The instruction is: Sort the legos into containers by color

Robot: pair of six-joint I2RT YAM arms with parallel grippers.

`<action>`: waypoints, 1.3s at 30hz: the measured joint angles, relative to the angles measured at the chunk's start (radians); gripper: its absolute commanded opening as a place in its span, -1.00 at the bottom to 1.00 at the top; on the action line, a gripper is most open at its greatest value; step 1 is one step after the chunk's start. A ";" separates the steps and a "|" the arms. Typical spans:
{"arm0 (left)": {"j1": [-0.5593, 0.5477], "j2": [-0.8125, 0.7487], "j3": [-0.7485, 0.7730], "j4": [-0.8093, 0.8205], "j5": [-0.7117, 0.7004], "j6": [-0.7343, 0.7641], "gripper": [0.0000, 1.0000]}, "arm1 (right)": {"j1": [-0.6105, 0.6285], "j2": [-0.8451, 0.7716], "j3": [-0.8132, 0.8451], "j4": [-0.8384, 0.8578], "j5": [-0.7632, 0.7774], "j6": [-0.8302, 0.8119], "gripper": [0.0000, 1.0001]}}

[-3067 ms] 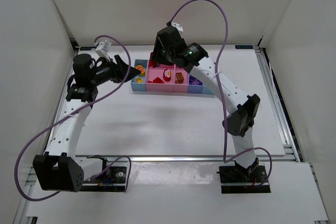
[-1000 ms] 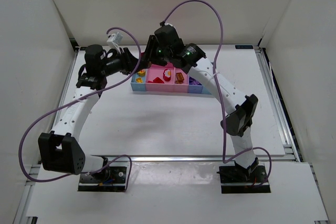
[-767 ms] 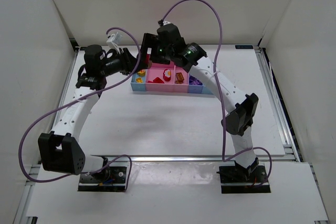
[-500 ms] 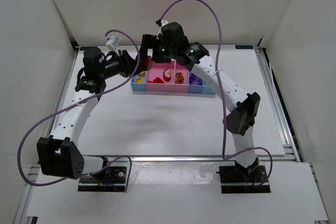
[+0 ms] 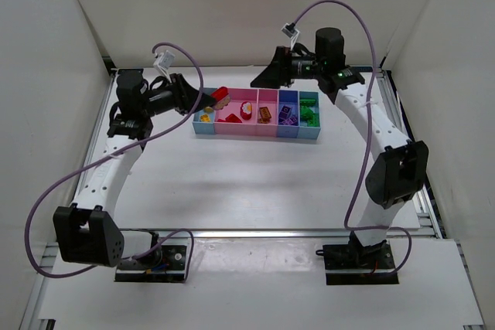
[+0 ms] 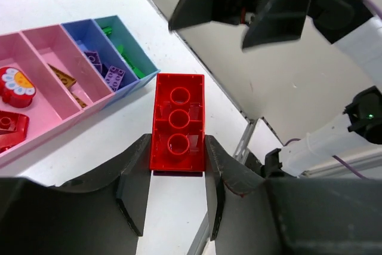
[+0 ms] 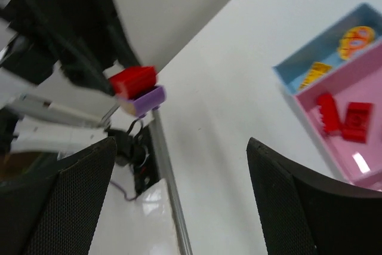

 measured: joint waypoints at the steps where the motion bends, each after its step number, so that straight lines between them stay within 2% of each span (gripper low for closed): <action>1: 0.005 0.003 0.000 0.015 0.013 -0.012 -0.80 | 0.007 -0.002 -0.015 0.028 -0.049 0.000 0.83; 4: 0.022 0.023 0.000 0.056 0.046 -0.057 -0.80 | 0.040 -0.014 -0.057 0.085 -0.153 -0.022 0.82; 8: 0.042 0.067 0.002 0.086 0.061 -0.121 -0.80 | 0.111 -0.047 -0.080 0.051 -0.240 -0.201 0.77; 12: 0.047 0.094 0.008 0.087 0.053 -0.175 -0.80 | 0.190 -0.093 -0.085 -0.052 -0.282 -0.437 0.71; 17: 0.047 0.095 0.033 0.087 0.049 -0.227 -0.80 | 0.231 -0.147 -0.135 -0.027 -0.288 -0.507 0.57; 21: 0.047 0.095 0.066 0.105 0.052 -0.254 -0.80 | 0.226 -0.148 -0.195 0.066 -0.253 -0.445 0.47; 27: 0.047 0.092 0.087 0.134 0.067 -0.267 -0.80 | 0.190 -0.116 -0.267 0.232 -0.129 -0.218 0.40; 34: 0.047 0.077 0.087 0.135 0.088 -0.267 -0.80 | 0.174 -0.025 -0.161 0.346 -0.019 -0.009 0.34; 39: 0.047 0.068 0.087 0.137 0.097 -0.266 -0.80 | 0.183 0.008 -0.085 0.407 0.012 0.066 0.31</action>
